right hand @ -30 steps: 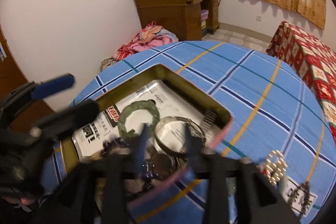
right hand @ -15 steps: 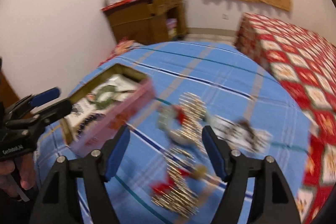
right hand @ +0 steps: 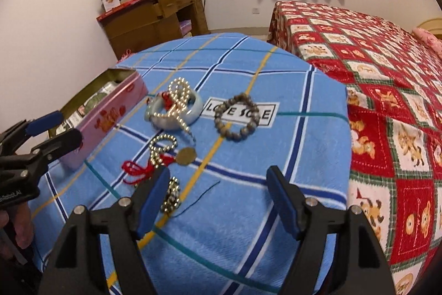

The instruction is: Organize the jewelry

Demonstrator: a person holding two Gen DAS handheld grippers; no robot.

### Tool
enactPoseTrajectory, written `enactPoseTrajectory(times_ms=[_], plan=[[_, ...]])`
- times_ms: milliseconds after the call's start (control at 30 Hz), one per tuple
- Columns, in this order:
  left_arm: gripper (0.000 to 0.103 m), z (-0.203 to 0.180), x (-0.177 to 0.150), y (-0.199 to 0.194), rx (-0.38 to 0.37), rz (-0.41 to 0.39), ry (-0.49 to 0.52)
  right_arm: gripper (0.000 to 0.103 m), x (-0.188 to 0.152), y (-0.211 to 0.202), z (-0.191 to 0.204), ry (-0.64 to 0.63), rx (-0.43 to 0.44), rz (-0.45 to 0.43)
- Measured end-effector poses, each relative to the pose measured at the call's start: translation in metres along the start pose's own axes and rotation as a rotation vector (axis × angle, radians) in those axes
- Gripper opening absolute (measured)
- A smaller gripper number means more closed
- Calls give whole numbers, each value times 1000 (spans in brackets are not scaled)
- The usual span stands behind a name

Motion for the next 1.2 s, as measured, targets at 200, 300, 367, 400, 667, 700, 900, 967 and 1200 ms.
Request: enactPoseTrajectory(times_ms=[200, 300, 367, 400, 667, 700, 900, 967, 1200], plan=[[79, -28, -5, 4, -61, 17, 33, 75, -3, -8, -16, -14, -61, -22], [79, -43, -10, 11, -105, 37, 52, 75, -5, -10, -27, 16, -78, -23], [78, -49, -14, 20, -127, 56, 52, 75, -5, -11, -29, 21, -84, -24], [70, -52, -17, 25, -134, 70, 59, 75, -6, -11, -28, 22, -85, -24], [1, -67, -26, 37, -238, 133, 46, 75, -5, -13, -13, -27, -87, -36], [1, -64, -23, 30, -233, 113, 44, 75, -4, -13, -12, -31, -85, -36], [0, -31, 4, -2, -203, 9, -23, 75, -4, -12, 7, -63, -52, -33], [0, -20, 12, -8, -195, -11, -40, 75, -4, -9, 17, -83, -37, -25], [0, -5, 9, -2, -181, 2, -78, 70, -13, 18, 45, -177, -31, 63]])
Point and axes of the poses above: each gripper's, at about its wrist camera, not at the fingertips, and y roughly the way its jaws point, z to its left, x to its top, the point moved 10 cm from there along y, roughly the way its jaws point, and after that the axes turned 3 degrees about -z, right-handed, at the moved point
